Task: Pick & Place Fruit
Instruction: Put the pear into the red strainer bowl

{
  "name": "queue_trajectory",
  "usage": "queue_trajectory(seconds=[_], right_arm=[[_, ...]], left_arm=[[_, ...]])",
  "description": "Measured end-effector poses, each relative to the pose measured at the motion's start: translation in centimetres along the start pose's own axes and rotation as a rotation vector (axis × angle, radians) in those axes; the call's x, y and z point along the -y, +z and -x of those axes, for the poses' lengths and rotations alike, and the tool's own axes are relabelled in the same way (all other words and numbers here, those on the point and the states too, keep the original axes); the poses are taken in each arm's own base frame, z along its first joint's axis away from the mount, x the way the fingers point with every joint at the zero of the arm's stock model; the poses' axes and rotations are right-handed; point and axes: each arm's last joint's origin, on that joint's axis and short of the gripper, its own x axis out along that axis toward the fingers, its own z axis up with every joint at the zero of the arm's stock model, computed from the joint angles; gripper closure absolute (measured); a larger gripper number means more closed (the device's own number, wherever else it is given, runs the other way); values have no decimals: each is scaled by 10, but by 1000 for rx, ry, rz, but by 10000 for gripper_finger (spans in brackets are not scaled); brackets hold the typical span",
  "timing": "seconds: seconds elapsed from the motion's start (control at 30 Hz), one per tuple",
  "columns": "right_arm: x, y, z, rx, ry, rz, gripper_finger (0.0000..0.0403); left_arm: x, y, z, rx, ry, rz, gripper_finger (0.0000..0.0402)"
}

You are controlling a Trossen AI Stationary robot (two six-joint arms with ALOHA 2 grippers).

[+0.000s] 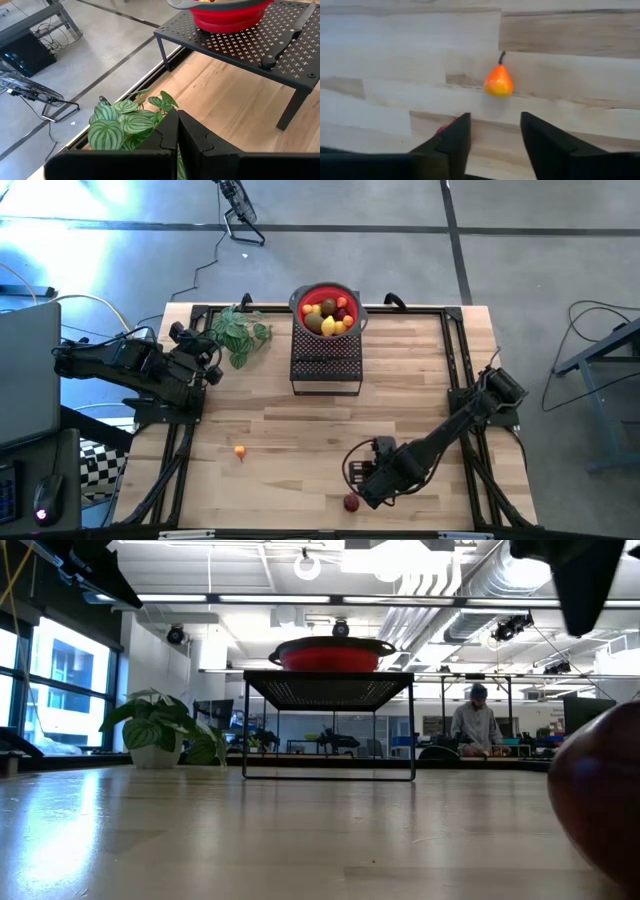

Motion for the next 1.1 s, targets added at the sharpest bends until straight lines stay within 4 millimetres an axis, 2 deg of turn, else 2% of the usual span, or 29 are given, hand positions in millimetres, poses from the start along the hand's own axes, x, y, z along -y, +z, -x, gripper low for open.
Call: queue_trajectory(seconds=[0.2, 0.7, 1.1], right_arm=[[6, 2, -11, 5, -13, -60, 201], [16, 4, -45, -47, 58, -82, 199], [19, 8, -54, -47, 65, -89, 199]], left_arm=[[0, 0, 0, 0, 0, 0, 402], [0, 0, 0, 0, 1, -1, 402], [0, 0, 0, 1, 3, -3, 402]])
